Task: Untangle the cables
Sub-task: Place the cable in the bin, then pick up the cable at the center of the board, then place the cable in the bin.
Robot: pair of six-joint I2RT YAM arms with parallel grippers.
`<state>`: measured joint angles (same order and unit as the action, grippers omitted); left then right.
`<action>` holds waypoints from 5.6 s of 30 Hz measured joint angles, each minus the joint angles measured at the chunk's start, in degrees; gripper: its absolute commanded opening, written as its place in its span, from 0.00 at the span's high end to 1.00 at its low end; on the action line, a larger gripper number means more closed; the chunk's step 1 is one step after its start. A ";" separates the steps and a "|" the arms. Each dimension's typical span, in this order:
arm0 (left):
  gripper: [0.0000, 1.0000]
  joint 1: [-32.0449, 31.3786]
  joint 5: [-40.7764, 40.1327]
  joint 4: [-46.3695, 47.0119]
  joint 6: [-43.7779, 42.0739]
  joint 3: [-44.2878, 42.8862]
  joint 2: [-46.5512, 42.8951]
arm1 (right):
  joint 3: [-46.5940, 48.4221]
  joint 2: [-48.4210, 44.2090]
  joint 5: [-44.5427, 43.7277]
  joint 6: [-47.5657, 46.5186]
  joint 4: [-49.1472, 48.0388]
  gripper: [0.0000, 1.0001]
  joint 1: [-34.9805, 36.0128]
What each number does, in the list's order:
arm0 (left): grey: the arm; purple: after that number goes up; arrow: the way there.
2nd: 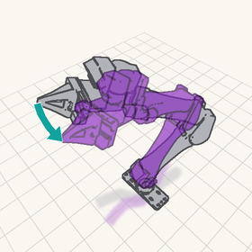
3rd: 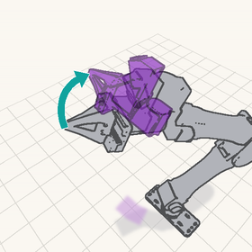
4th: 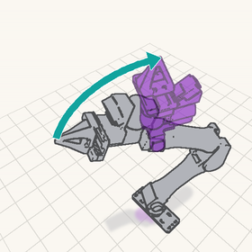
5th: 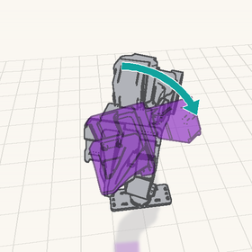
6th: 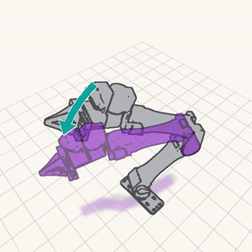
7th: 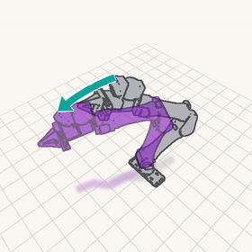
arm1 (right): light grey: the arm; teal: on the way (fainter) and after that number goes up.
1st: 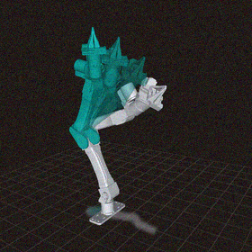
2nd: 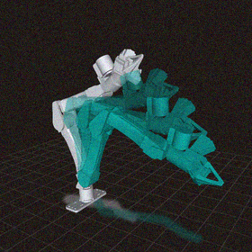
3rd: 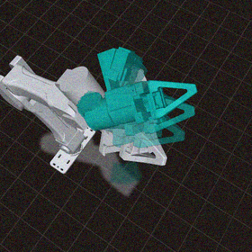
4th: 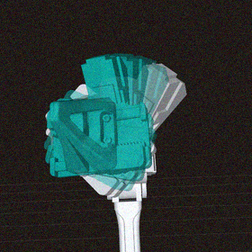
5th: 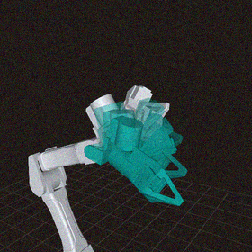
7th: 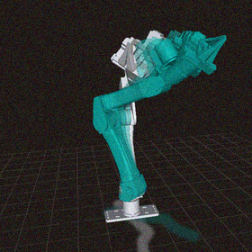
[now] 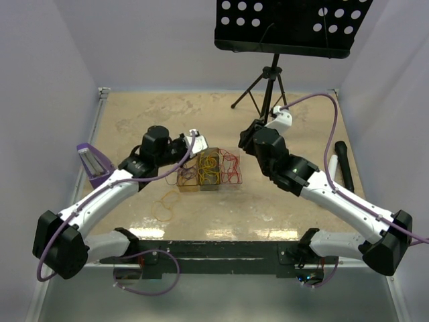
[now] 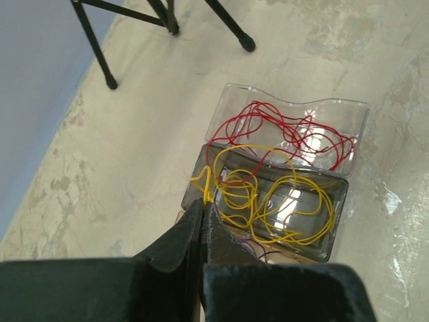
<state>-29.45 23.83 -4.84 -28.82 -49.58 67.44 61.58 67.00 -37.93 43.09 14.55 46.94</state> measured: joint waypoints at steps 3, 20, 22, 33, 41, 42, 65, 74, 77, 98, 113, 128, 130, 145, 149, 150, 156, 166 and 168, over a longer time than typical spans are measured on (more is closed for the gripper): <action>1.00 -2.82 -1.55 -0.28 -1.29 0.00 1.55 | -0.39 0.00 0.00 0.24 -0.02 0.55 -0.13; 0.55 -11.98 -11.72 2.10 -1.75 4.94 11.56 | -1.31 -0.02 0.13 0.46 0.07 0.54 -0.48; 0.49 -11.98 -12.13 2.47 -1.51 5.27 11.61 | -1.31 -0.02 0.22 0.46 0.04 0.54 -0.50; 0.17 -11.93 -9.33 -7.43 6.03 -1.31 8.55 | -0.83 -0.04 1.46 0.00 0.96 0.52 -0.50; 0.00 -1.14 -1.36 -17.16 9.81 -14.47 -1.22 | -0.61 -0.48 3.54 -1.36 0.85 0.47 1.01; 0.00 3.02 0.22 -17.94 9.92 -15.78 -2.49 | -0.61 -0.28 3.41 -1.36 0.72 0.46 2.49; 0.00 45.24 18.40 -27.36 9.46 -15.72 -0.46 | 19.61 48.41 7.98 0.17 -8.33 0.20 33.29; 0.00 45.90 18.45 -28.50 7.15 -15.19 -0.44 | 26.86 57.59 1.03 8.24 -4.44 0.30 32.48; 0.00 45.94 18.45 -28.68 6.71 -14.75 -0.50 | 27.82 59.08 0.31 9.86 -4.09 0.34 31.61; 0.00 45.94 18.40 -26.99 5.70 -10.60 -2.05 | 20.59 54.80 -1.57 12.31 -5.97 1.00 33.38; 0.02 45.94 18.58 -24.81 5.75 -9.64 -2.62 | 15.43 24.39 -8.63 8.52 1.16 1.00 35.06; 0.06 45.48 20.11 -22.29 8.39 -6.38 -2.75 | 14.64 23.89 -10.25 -3.13 1.44 1.00 16.37; 0.06 45.38 19.89 -22.05 8.68 -6.05 -2.75 | 15.98 28.61 -10.62 -3.61 2.84 1.00 16.22; 0.05 45.18 19.17 -21.31 8.52 -5.77 -2.86 | 26.05 44.52 -16.61 -4.76 15.65 1.00 16.39; 0.05 45.18 19.17 -21.29 8.50 -5.53 -2.99 | 30.42 48.39 -16.92 -5.01 18.10 1.00 16.39; 0.05 45.18 19.17 -21.29 8.50 -5.35 -3.15 | 31.67 49.81 -17.16 -5.05 18.78 1.00 16.39; 0.05 45.18 19.17 -21.29 8.48 -5.14 -3.32 | 32.22 54.47 -17.62 -5.05 21.44 1.00 16.04; 0.05 45.16 19.17 -21.29 8.44 -4.90 -3.45 | 28.85 53.13 -11.39 -6.21 17.64 0.68 13.75; 0.05 45.18 19.21 -21.27 8.44 -4.83 -3.45 | 29.27 53.13 -10.54 -6.16 17.66 0.52 13.75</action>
<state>15.73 43.05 -26.11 -20.38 -54.41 63.99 90.85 120.14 -48.47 36.93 32.21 60.69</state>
